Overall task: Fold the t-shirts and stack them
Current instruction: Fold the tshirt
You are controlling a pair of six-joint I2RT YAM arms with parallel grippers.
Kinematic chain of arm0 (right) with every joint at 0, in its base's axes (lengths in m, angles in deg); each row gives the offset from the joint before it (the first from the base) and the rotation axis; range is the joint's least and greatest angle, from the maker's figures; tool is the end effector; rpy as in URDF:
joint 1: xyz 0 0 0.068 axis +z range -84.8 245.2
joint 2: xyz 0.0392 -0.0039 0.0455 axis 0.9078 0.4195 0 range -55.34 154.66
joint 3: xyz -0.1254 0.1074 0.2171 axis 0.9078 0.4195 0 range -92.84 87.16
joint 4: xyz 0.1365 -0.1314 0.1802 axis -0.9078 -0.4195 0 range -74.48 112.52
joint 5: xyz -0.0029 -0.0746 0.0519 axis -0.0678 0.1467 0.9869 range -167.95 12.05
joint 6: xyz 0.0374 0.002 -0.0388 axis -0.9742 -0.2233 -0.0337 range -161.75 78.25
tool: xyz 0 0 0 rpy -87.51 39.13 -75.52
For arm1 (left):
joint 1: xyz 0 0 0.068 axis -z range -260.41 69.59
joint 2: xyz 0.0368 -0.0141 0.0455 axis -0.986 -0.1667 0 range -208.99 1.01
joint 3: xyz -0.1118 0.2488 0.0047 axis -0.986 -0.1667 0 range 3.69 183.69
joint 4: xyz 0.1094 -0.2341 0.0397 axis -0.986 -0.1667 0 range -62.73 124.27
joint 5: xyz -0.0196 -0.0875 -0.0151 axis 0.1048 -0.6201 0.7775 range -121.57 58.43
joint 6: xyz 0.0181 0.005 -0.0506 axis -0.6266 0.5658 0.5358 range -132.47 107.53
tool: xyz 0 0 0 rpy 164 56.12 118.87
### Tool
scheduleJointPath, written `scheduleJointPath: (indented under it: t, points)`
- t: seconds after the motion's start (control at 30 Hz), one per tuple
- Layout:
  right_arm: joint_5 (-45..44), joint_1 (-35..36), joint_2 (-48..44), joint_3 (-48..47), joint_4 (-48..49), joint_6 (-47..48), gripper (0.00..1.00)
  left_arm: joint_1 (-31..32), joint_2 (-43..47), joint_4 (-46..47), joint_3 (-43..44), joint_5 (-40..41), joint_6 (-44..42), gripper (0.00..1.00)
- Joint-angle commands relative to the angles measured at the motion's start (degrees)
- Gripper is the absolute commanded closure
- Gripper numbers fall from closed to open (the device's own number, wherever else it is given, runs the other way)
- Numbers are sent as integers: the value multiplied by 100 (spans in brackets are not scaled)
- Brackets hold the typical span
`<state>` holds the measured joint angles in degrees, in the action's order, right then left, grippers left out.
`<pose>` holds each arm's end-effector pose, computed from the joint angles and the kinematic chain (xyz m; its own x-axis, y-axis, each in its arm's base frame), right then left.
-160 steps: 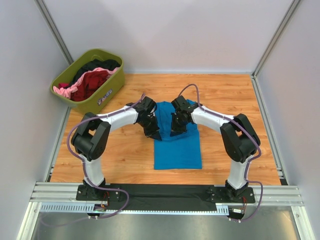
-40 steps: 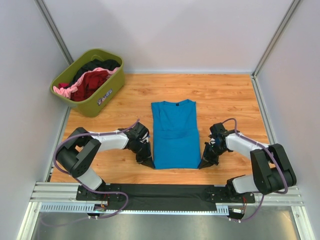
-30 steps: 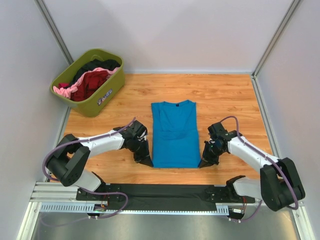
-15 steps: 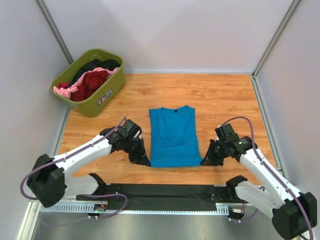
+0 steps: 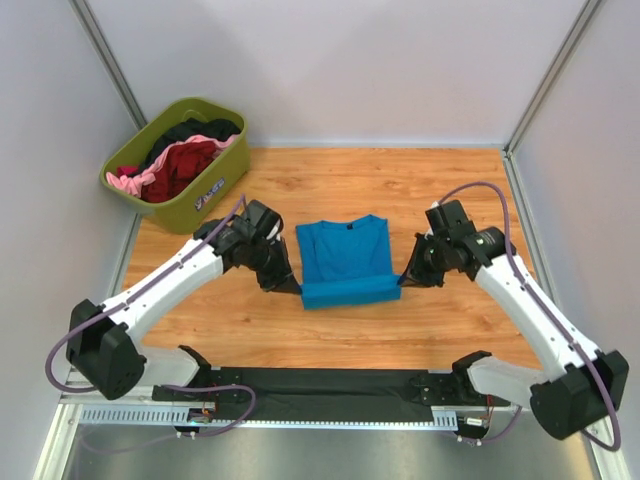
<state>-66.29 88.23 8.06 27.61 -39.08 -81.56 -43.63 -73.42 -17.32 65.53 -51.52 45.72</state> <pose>0.1771 0.0831 0.2939 -0.9378 0.2827 -0.2013 0.1823 0.8949 0.4073 0.1916 -0.1582 0.2761 -0.9594 -0.2802 0.0315 -0.2534 0.8080 -0.5319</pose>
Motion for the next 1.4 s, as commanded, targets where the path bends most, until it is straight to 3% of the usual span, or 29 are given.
scheduleJointPath:
  t: [0.0, 0.57, 1.0, 1.37]
  points:
    - [-366, -114, 550, -696, 192, 491, 100, -354, -308, -360, 721, 201, -396, 100]
    - [-85, -676, 3397, -3034, 1098, 1370, 100, -1374, -3041, -492, 3825, 588, -1143, 100]
    - [30, -791, 4901, -4152, 1353, 1362, 100, -1805, -4499, 17, 4599, 422, -1477, 100]
    - [-85, -1080, 5244, -4038, 1695, 1195, 100, -1955, -5186, 1160, 5038, -395, -1381, 100]
